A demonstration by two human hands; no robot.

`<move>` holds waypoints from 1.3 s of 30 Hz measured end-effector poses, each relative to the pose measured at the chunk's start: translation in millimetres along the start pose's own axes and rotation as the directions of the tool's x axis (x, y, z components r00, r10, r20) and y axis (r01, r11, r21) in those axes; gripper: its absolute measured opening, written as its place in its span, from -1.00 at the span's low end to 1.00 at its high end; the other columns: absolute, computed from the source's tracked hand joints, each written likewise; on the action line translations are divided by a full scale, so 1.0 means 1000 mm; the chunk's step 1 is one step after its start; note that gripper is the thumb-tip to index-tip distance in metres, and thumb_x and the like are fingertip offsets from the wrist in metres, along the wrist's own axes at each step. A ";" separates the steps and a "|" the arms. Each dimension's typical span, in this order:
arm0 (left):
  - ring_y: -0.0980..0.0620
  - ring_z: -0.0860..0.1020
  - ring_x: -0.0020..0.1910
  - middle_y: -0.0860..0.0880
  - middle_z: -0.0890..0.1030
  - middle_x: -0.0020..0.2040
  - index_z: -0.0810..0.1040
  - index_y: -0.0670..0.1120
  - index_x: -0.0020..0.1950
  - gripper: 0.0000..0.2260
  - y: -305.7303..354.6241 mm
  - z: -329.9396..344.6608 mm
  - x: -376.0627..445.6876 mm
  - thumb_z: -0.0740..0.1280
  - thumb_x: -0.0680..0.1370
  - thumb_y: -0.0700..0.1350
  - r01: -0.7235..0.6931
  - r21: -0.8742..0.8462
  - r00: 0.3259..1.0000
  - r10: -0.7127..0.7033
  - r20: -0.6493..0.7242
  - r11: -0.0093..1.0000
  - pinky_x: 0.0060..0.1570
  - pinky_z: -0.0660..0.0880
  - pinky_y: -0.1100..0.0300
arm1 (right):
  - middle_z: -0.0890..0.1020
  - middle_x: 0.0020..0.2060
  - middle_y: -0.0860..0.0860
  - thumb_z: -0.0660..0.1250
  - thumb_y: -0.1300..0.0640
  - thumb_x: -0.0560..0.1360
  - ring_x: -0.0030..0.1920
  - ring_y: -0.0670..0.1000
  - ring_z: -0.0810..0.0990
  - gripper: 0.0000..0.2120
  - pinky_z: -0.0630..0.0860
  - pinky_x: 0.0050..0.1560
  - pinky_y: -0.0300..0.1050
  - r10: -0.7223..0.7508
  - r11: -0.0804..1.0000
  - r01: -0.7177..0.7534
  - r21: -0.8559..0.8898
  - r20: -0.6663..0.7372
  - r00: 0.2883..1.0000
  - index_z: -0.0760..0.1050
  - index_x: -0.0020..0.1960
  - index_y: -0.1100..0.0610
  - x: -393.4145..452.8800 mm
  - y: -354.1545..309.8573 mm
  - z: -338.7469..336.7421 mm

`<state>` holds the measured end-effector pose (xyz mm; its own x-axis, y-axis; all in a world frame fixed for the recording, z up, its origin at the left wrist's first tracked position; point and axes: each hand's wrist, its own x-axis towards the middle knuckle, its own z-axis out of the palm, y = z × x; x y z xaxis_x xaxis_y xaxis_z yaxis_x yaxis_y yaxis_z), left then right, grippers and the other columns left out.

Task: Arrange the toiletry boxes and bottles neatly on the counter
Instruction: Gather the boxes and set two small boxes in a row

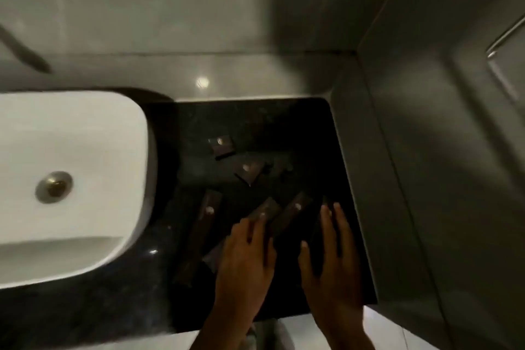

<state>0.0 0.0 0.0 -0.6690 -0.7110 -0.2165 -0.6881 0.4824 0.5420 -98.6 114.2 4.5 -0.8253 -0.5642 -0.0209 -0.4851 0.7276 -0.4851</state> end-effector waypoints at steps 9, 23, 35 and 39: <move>0.02 0.58 0.01 -0.04 0.55 0.18 0.40 0.03 0.45 -0.54 0.005 0.056 -0.002 0.22 0.55 0.10 -0.030 0.015 0.998 0.029 0.055 0.999 -0.02 0.52 0.16 | 0.34 0.46 -0.11 0.39 -0.05 0.54 0.37 -0.13 0.39 -0.42 0.44 0.13 -0.36 0.201 0.967 -0.214 0.138 0.097 0.975 0.34 0.52 -0.15 -0.004 0.063 0.044; 0.19 0.50 -0.03 0.07 0.38 0.23 -0.15 0.38 0.52 -0.40 0.020 0.063 -0.013 0.12 0.58 0.23 0.035 -0.068 0.991 -0.026 0.128 0.997 -0.05 0.59 0.23 | 0.52 0.42 0.11 0.40 0.40 0.52 0.37 -0.17 0.46 -0.58 0.32 0.31 -0.56 -0.093 0.984 0.084 0.157 0.048 0.995 0.61 0.33 0.13 0.021 0.082 0.010; -0.11 0.44 0.23 -0.11 0.42 0.29 0.33 -0.04 0.47 -0.46 -0.005 0.015 0.172 0.38 0.51 -0.08 -0.078 0.146 0.995 0.085 -0.042 0.986 0.21 0.46 0.01 | 0.56 0.15 -0.04 0.50 -0.12 0.43 0.20 0.03 0.55 -0.54 0.56 0.21 0.10 -0.164 0.986 0.155 0.056 0.250 0.954 0.52 0.29 -0.06 0.175 0.006 0.067; -0.11 0.48 0.18 -0.10 0.48 0.23 0.51 -0.08 0.28 -0.67 -0.003 0.029 0.172 0.36 0.52 -0.11 -0.138 0.125 0.988 0.145 -0.046 0.982 0.14 0.49 -0.02 | 0.58 0.06 -0.02 0.48 0.02 0.47 0.08 0.04 0.61 -0.74 0.62 0.08 0.02 -0.187 0.980 0.175 0.091 0.140 0.972 0.61 0.13 0.03 0.177 0.021 0.075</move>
<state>-121.2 -108.9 -62.4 -0.7481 -0.6562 -0.0985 -0.6187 0.6363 0.4608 -233.4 0.4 -74.6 -0.6713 -0.7393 -0.0525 -0.5939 0.5789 -0.5587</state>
